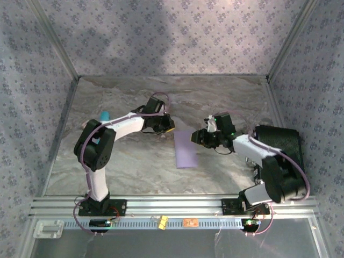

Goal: Fold a paper plane with a square sheet of paper (pick it up from the middle)
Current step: First fold the square sheet of paper in half at the center of the table, then fold the triangle a second time at the center of the table.

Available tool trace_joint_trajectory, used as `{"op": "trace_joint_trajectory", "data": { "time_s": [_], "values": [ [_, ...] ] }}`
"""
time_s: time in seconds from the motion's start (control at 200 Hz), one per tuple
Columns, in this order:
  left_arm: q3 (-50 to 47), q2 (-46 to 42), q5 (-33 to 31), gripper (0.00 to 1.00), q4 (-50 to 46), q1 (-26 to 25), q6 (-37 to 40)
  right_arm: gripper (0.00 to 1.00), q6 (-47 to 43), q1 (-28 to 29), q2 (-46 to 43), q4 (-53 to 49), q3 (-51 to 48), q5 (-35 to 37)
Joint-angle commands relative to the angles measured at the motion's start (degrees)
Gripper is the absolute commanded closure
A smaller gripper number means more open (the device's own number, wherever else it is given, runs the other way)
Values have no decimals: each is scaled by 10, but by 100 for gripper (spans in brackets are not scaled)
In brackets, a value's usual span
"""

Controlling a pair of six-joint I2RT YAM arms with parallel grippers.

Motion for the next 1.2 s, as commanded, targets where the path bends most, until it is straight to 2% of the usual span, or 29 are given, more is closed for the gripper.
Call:
{"op": "trace_joint_trajectory", "data": {
  "time_s": [0.0,0.075,0.205,0.37,0.5,0.934,1.199],
  "values": [
    [0,5,52,88,36,-21,12,60,4,-14,-39,-88,-31,37],
    [9,21,67,89,48,-31,11,62,15,-20,-54,-83,-54,25],
    [22,45,54,89,44,-36,10,63,44,-9,-66,-66,-73,11],
    [34,75,61,90,38,-35,17,65,70,0,-48,-60,-72,-7],
    [37,92,72,90,38,-35,19,65,74,15,-46,-66,-77,13],
    [-13,97,56,92,47,-30,22,55,79,37,-16,-38,-94,-21],
    [-59,91,53,93,65,-29,19,52,79,53,17,-34,-93,-6]
  ]
}}
